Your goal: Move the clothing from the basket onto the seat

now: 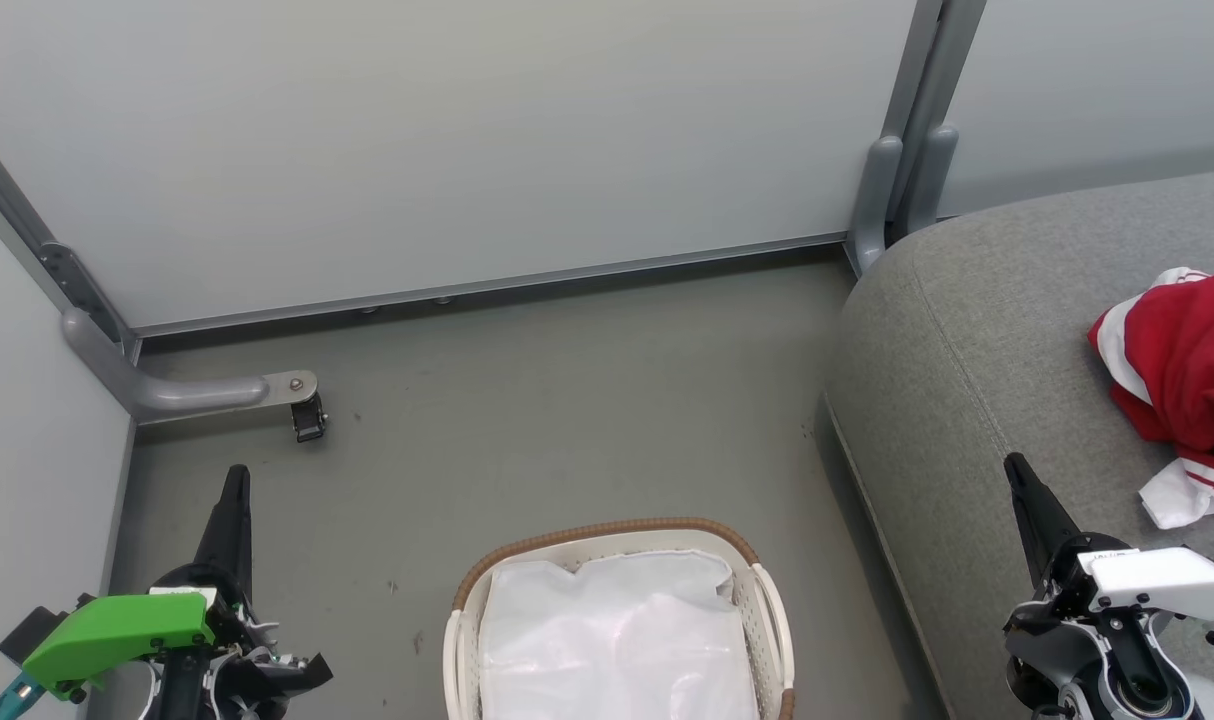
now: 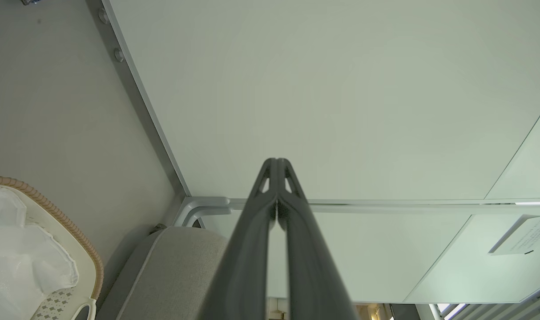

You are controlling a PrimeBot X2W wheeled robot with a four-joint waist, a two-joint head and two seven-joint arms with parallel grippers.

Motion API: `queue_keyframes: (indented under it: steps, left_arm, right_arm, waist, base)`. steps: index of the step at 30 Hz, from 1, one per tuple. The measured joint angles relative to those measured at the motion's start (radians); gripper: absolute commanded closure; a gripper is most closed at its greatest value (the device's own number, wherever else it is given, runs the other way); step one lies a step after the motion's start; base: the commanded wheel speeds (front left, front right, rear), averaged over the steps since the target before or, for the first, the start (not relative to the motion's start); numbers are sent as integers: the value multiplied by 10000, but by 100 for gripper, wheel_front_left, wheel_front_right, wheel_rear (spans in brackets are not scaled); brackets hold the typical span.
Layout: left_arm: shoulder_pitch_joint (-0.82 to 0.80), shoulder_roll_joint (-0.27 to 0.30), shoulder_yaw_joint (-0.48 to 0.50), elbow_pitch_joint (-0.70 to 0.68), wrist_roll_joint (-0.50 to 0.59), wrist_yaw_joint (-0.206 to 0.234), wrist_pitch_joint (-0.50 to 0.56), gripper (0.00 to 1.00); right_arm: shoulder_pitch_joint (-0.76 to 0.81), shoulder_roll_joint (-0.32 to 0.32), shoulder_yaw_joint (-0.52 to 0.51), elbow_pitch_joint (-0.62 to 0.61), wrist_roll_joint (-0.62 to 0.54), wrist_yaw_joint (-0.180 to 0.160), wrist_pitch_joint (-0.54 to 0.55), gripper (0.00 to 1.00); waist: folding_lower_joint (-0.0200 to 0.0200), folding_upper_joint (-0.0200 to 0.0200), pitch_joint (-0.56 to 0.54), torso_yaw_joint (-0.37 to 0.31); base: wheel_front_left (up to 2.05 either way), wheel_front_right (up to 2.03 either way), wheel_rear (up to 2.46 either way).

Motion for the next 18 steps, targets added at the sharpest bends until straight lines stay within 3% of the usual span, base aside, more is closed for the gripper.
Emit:
queue_keyframes:
  steps: [18]
  left_arm:
    - [0, 0, 0, 0, -2, 0, 0, 100]
  right_arm:
    - [0, 0, 0, 0, 0, 0, 0, 100]
  waist:
    - [0, 0, 0, 0]
  base:
    - [0, 0, 0]
